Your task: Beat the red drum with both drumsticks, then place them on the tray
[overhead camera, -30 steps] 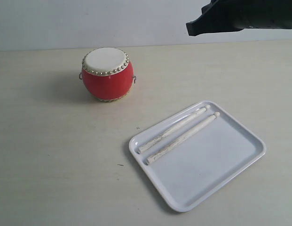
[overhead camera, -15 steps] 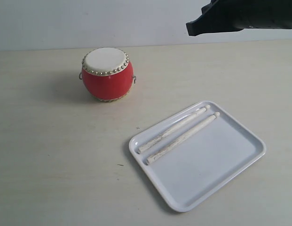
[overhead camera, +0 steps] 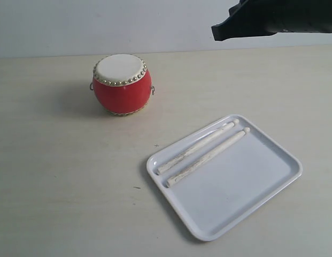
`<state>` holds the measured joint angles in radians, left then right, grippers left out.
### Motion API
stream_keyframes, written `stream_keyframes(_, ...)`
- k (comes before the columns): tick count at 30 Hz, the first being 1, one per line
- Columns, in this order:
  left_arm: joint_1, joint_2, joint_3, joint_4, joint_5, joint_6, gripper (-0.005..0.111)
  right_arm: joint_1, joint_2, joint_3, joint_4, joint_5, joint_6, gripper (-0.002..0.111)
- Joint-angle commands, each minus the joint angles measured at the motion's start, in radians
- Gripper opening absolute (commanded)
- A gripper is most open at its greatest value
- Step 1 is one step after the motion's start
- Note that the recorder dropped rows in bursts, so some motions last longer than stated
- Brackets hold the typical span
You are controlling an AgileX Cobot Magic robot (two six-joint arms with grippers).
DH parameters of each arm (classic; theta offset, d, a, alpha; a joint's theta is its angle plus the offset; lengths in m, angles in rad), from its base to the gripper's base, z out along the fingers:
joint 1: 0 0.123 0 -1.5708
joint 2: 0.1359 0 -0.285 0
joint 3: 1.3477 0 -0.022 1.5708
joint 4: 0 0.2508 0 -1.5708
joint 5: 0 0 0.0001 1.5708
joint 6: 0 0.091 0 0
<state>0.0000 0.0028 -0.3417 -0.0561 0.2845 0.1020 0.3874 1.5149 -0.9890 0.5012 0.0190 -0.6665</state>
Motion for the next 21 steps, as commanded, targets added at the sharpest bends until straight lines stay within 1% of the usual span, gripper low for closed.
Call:
stream_keyframes(1,0.001,-0.003,0.092,-0.011,-0.001,-0.005,0.001,-0.003,0.000,-0.008,-0.003,-0.013,-0.001,0.000)
stream_keyframes(4,0.001,-0.003,0.165,-0.011,-0.011,-0.005,0.001,-0.003,0.000,-0.008,-0.003,-0.013,-0.001,0.000)
stream_keyframes(8,0.001,-0.003,0.274,-0.009,-0.059,-0.005,0.001,-0.003,0.000,-0.008,-0.005,-0.013,-0.001,0.000)
stream_keyframes(11,0.001,-0.003,0.332,-0.009,-0.090,-0.019,0.001,-0.003,0.000,-0.008,-0.005,-0.013,-0.001,0.000)
stream_keyframes(14,0.001,-0.003,0.342,-0.009,-0.105,-0.064,0.001,-0.003,0.000,-0.008,-0.005,-0.013,-0.001,0.000)
stream_keyframes(15,0.001,-0.003,0.342,-0.009,-0.078,-0.084,0.001,-0.003,0.000,-0.008,-0.005,-0.013,-0.001,0.000)
stream_keyframes(17,0.001,-0.003,0.342,-0.009,-0.067,-0.108,0.001,-0.003,0.000,-0.008,-0.005,-0.013,-0.001,0.000)
stream_keyframes(21,0.001,-0.003,0.342,-0.009,-0.045,-0.111,0.001,-0.003,0.000,-0.008,-0.005,-0.013,-0.001,0.000)
